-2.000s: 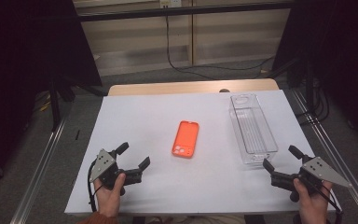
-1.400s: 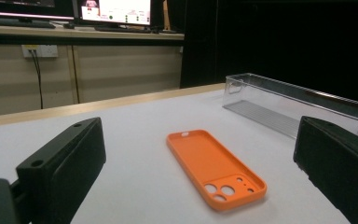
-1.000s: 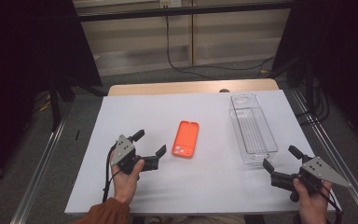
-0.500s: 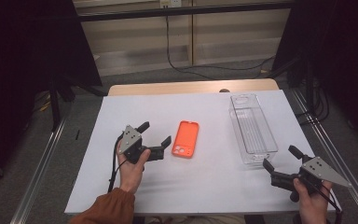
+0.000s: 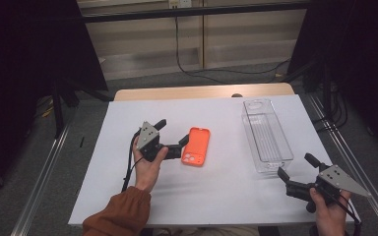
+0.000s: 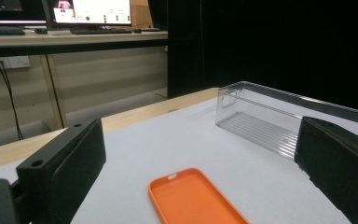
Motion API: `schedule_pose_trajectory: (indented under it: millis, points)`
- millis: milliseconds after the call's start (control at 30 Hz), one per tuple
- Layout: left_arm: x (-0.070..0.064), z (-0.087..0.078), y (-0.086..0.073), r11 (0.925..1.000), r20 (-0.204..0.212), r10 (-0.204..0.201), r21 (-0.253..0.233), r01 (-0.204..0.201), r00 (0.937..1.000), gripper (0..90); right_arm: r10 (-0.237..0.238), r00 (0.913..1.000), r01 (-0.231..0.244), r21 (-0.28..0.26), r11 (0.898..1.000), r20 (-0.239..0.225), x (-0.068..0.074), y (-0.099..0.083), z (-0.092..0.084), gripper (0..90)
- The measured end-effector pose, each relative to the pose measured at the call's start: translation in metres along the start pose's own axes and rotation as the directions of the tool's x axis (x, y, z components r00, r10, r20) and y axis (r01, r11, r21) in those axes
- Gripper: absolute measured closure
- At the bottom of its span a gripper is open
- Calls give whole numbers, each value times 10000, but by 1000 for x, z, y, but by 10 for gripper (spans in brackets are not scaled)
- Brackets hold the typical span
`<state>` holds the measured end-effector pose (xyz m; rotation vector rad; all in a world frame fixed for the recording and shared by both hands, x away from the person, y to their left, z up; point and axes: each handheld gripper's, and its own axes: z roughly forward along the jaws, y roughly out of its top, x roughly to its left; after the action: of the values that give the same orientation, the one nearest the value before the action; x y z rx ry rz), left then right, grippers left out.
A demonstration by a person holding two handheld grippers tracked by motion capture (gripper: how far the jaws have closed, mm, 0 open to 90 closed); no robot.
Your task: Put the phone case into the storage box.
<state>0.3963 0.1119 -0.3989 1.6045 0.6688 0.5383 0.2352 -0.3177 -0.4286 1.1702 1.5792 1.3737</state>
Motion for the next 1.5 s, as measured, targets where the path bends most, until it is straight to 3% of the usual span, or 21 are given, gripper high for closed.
schedule_pose_trajectory:
  millis: [100,233,267,333,467,700,767,833,900,1233,1400,1500]
  points:
    - [0,6,1,9998,57,134,-130,-134,9999,21,-17,10000,17,6,10000,-16,0,0,0,0]
    - [0,8,-1,9999,215,-9,-117,12,9998,7,-36,10000,36,26,10000,34,0,0,-1,0]
    - [-1,9,-3,9998,66,150,157,-151,9999,9,-34,10000,34,11,10000,15,0,0,-1,0]
    - [-2,8,-7,9988,168,-124,486,116,9998,16,-5,10000,5,21,10000,14,0,0,0,0]
    - [-4,8,-14,9971,67,-115,758,110,9999,74,-55,10000,55,22,10000,-54,1,0,-1,0]
    - [-1,4,-11,9969,151,-435,665,425,9989,185,14,10000,-13,31,10000,-79,0,0,0,0]
    - [0,2,-10,9957,126,-530,766,519,9985,272,16,10000,-15,46,10000,-85,1,0,0,0]
    - [0,1,-9,9948,283,-664,794,640,9974,300,17,9999,-17,34,10000,-110,1,0,0,0]
    - [-1,0,-9,9947,324,-562,876,532,9979,377,-4,9999,5,37,10000,-112,1,0,0,0]
    - [0,2,-10,9896,1115,-755,1308,606,9909,686,36,10000,-35,40,10000,-82,1,0,0,0]
    - [-2,3,-8,9838,1530,-873,1686,610,9844,847,18,9999,-18,43,10000,-99,1,0,0,0]
    - [-3,5,-8,9754,1512,-897,2134,561,9844,900,19,9999,-18,33,10000,-106,1,0,0,0]
